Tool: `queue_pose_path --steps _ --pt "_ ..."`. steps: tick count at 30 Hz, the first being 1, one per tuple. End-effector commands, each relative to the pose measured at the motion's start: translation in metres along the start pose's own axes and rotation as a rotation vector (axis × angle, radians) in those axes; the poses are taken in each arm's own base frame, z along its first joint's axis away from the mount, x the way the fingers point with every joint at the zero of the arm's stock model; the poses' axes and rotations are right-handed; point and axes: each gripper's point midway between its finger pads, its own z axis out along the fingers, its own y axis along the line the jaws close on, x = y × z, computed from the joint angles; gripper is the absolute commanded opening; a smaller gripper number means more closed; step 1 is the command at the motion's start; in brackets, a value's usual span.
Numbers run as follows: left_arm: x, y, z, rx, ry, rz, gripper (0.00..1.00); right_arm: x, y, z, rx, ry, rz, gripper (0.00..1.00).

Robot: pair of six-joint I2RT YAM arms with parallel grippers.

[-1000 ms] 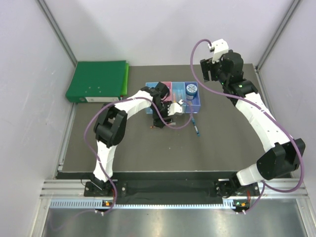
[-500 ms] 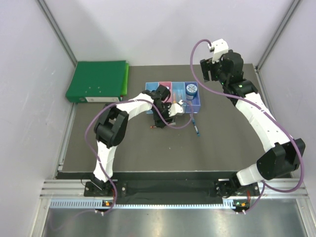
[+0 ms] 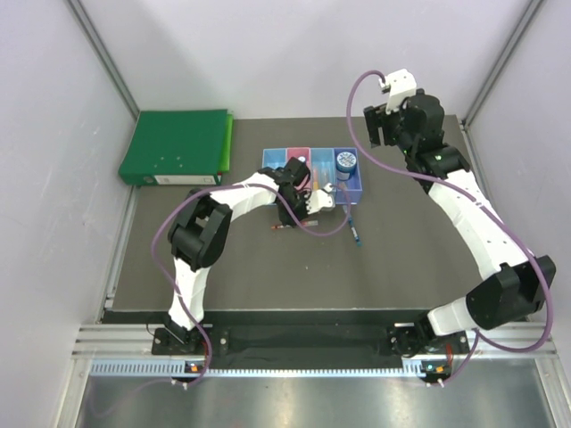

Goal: Sort the stationery into containers
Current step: Pick up the pen from the center of the board, then place the pen in the storage box.

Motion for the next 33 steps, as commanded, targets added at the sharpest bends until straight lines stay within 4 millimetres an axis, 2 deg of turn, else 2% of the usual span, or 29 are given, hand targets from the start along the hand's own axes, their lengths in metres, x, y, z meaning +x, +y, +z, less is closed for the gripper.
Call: queue_pose_path --steps 1,5,13,17,18,20,21,24,25,30,31,33 --pt "0.017 -0.023 0.000 0.047 0.074 -0.051 0.00 -0.020 -0.012 -0.020 0.023 -0.064 0.010 0.82" --pt "-0.005 -0.017 -0.025 0.007 0.016 -0.081 0.00 -0.019 -0.013 -0.023 0.024 -0.064 0.009 0.81" --pt "-0.079 0.010 -0.106 -0.150 -0.211 -0.194 0.00 -0.020 -0.014 -0.028 0.025 -0.070 0.013 0.82" --pt "-0.097 0.034 -0.138 -0.296 -0.277 -0.281 0.00 -0.020 -0.014 -0.031 0.024 -0.072 0.010 0.81" --pt "-0.092 0.048 -0.146 -0.381 -0.265 -0.318 0.00 -0.021 -0.014 -0.031 0.023 -0.075 0.010 0.81" --pt "-0.096 0.063 -0.158 -0.473 -0.301 -0.384 0.00 -0.021 -0.014 -0.032 0.024 -0.075 0.010 0.82" --pt "-0.091 0.076 -0.168 -0.562 -0.289 -0.422 0.00 -0.020 -0.014 -0.032 0.022 -0.074 0.011 0.81" --pt "-0.085 0.098 -0.181 -0.694 -0.309 -0.552 0.00 -0.023 -0.014 -0.034 0.021 -0.082 0.014 0.82" --pt "-0.075 0.108 -0.185 -0.774 -0.288 -0.612 0.00 -0.021 -0.013 -0.033 0.020 -0.076 0.013 0.82" --pt "-0.049 0.143 -0.200 -0.976 -0.265 -0.780 0.00 -0.019 -0.013 -0.035 0.018 -0.076 0.013 0.81" --pt "-0.042 0.147 -0.189 -0.974 -0.246 -0.829 0.00 -0.019 -0.013 -0.035 0.018 -0.074 0.013 0.81" --pt "-0.038 0.159 -0.190 -0.984 -0.256 -0.879 0.00 -0.018 -0.012 -0.035 0.015 -0.074 0.012 0.81"
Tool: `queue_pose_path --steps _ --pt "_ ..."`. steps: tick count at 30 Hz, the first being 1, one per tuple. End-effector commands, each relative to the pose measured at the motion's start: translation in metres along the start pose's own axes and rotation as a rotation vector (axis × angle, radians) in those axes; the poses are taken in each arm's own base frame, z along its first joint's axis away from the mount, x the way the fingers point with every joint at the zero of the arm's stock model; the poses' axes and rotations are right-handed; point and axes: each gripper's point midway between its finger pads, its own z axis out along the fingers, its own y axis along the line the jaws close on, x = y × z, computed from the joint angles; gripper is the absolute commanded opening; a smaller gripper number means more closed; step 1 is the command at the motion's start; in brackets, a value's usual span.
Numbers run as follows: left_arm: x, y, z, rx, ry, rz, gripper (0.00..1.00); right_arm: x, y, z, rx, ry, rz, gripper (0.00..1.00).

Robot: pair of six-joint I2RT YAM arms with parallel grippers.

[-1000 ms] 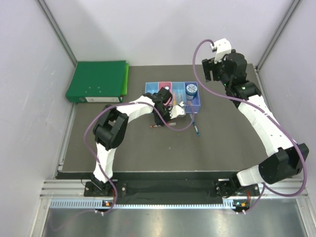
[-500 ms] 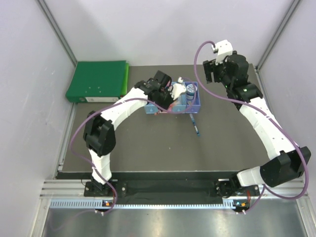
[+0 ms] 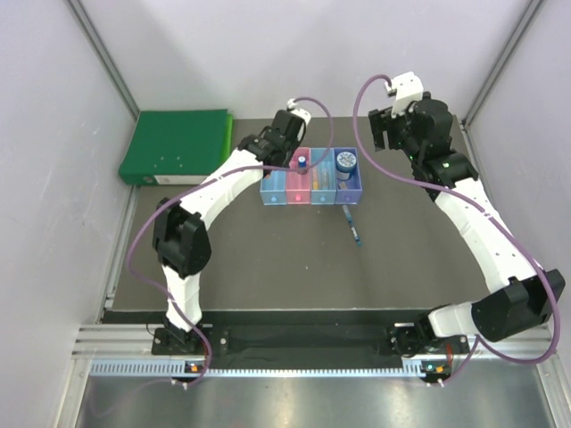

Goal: Sort the stationery into containers
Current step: Place the pen in the storage box.

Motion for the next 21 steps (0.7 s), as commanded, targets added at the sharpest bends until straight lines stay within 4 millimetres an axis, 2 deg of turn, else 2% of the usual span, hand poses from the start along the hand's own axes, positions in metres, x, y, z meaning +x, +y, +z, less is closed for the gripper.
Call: queue_pose_path --steps 1,9,18,19,21 --pt "-0.010 0.035 0.027 -0.177 -0.007 -0.223 0.00 -0.013 -0.007 -0.011 0.010 -0.049 0.009 0.81" --pt "0.022 0.025 0.084 -0.188 0.094 -0.300 0.00 -0.009 -0.007 -0.010 0.010 -0.041 0.008 0.81" --pt "0.028 0.008 0.111 -0.118 0.116 -0.311 0.00 -0.007 -0.008 -0.008 0.017 -0.037 -0.003 0.82" --pt "0.027 0.005 0.111 -0.096 0.116 -0.301 0.03 -0.006 -0.008 -0.008 0.017 -0.035 -0.002 0.82" --pt "0.026 0.007 0.112 -0.094 0.113 -0.294 0.24 -0.006 -0.008 -0.007 0.018 -0.035 -0.005 0.81"
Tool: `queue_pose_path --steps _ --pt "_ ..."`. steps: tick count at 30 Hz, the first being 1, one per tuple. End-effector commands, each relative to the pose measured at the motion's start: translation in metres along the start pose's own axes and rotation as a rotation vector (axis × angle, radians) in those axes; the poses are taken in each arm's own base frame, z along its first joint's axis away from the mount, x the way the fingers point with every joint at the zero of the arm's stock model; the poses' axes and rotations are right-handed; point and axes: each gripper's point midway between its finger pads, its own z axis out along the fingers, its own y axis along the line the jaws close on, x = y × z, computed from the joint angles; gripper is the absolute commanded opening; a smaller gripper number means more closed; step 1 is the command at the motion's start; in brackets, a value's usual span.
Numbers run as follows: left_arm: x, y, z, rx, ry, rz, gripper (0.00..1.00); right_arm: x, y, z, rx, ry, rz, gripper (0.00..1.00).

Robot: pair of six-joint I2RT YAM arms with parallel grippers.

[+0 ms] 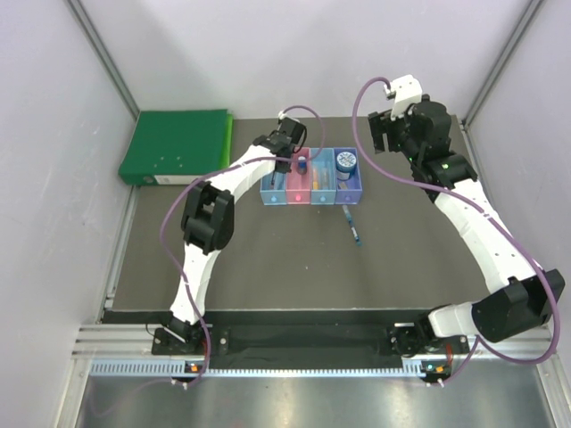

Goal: Sort the stationery into containers
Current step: Place the pen in the storage box, then pick up the pen from the center of the board.

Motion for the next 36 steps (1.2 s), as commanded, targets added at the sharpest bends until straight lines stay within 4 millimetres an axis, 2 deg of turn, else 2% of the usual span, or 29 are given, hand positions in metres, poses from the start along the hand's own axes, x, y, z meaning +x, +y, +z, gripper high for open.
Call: queue_pose_path --steps 1,3,4,5,8,12,13,15,16,17,18,19,20,21,26,29,36 --pt "-0.031 -0.002 -0.010 0.048 -0.073 -0.043 0.27 -0.012 -0.009 -0.007 0.021 -0.049 -0.003 0.82" --pt "-0.035 0.003 -0.012 0.049 -0.084 -0.057 0.35 -0.010 -0.009 -0.006 0.020 -0.045 -0.002 0.82" --pt "-0.037 0.004 -0.012 0.047 -0.088 -0.061 0.51 -0.008 -0.007 -0.005 0.014 -0.040 -0.003 0.82" --pt "-0.039 0.006 -0.013 0.049 -0.091 -0.065 0.53 -0.007 -0.007 -0.006 0.012 -0.037 -0.004 0.82" --pt "-0.043 0.011 -0.018 0.044 -0.105 -0.073 0.50 -0.001 -0.002 -0.005 -0.007 -0.020 -0.004 0.84" --pt "-0.059 0.018 -0.042 0.065 -0.149 -0.090 0.49 0.017 0.013 -0.006 -0.084 0.016 -0.011 0.84" --pt "-0.060 0.017 -0.048 0.081 -0.154 -0.089 0.48 0.032 0.022 -0.006 -0.123 0.057 -0.016 0.84" --pt "-0.076 0.017 -0.072 0.129 -0.209 -0.096 0.48 0.046 0.042 -0.011 -0.228 0.082 -0.013 0.82" --pt "-0.072 0.017 -0.075 0.144 -0.209 -0.088 0.48 0.065 0.052 -0.014 -0.267 0.123 -0.016 0.82" --pt "-0.085 0.020 -0.092 0.161 -0.258 -0.095 0.47 0.075 0.061 -0.017 -0.307 0.141 -0.035 0.81" --pt "-0.087 0.020 -0.098 0.178 -0.275 -0.087 0.47 0.096 0.072 -0.020 -0.350 0.189 -0.039 0.81" --pt "-0.085 0.021 -0.101 0.186 -0.279 -0.079 0.47 0.105 0.079 -0.022 -0.377 0.206 -0.041 0.81" --pt "-0.093 0.025 -0.116 0.194 -0.314 -0.067 0.47 0.116 0.083 -0.024 -0.404 0.231 -0.053 0.81" --pt "-0.098 0.027 -0.122 0.197 -0.339 -0.067 0.47 0.134 0.089 -0.027 -0.427 0.269 -0.056 0.80" --pt "-0.113 0.040 -0.156 0.203 -0.431 -0.025 0.47 0.182 0.101 -0.026 -0.463 0.369 -0.084 0.79" --pt "-0.120 0.049 -0.170 0.188 -0.467 -0.017 0.47 0.200 0.107 -0.022 -0.479 0.410 -0.081 0.78" --pt "-0.126 0.063 -0.188 0.150 -0.515 -0.001 0.48 0.222 0.127 -0.017 -0.528 0.450 -0.089 0.77"
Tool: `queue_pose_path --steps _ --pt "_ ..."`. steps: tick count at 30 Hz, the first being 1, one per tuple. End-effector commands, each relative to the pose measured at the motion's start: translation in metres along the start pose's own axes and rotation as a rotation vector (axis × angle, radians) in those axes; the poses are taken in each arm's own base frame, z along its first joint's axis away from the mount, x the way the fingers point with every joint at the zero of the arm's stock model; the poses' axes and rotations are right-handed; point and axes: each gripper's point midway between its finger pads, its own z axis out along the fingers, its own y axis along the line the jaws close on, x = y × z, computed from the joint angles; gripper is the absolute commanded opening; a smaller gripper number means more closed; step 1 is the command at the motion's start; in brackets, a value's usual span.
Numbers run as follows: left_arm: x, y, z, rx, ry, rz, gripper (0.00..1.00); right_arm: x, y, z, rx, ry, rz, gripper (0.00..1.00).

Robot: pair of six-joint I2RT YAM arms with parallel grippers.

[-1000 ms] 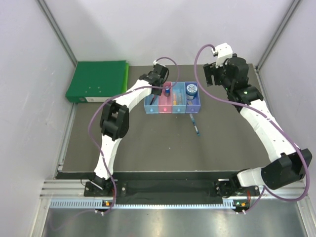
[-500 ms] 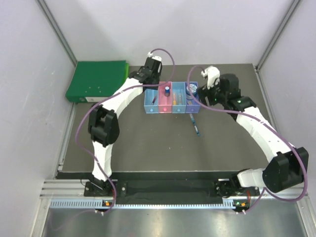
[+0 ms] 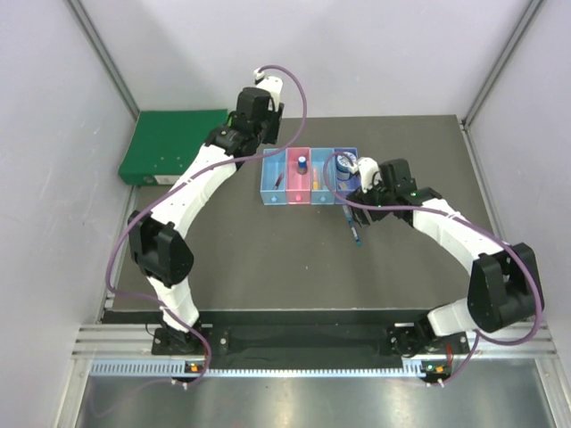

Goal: Sort the stationery into containers
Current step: Pick up the pen from the center of the board.

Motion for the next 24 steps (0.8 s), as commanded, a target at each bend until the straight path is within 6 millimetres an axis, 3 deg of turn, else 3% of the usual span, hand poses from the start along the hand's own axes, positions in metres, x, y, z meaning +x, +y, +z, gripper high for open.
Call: queue_pose_path --steps 1,8,24 --pt "-0.025 0.009 -0.018 -0.021 -0.086 0.030 0.48 -0.003 0.011 0.014 -0.039 -0.026 -0.028 0.77" --pt "-0.041 0.018 -0.028 -0.044 -0.134 0.083 0.49 0.023 0.013 0.038 -0.044 0.042 0.000 0.76" --pt "-0.044 0.030 -0.034 -0.093 -0.160 0.121 0.52 0.038 0.015 0.071 -0.011 0.106 0.028 0.67"
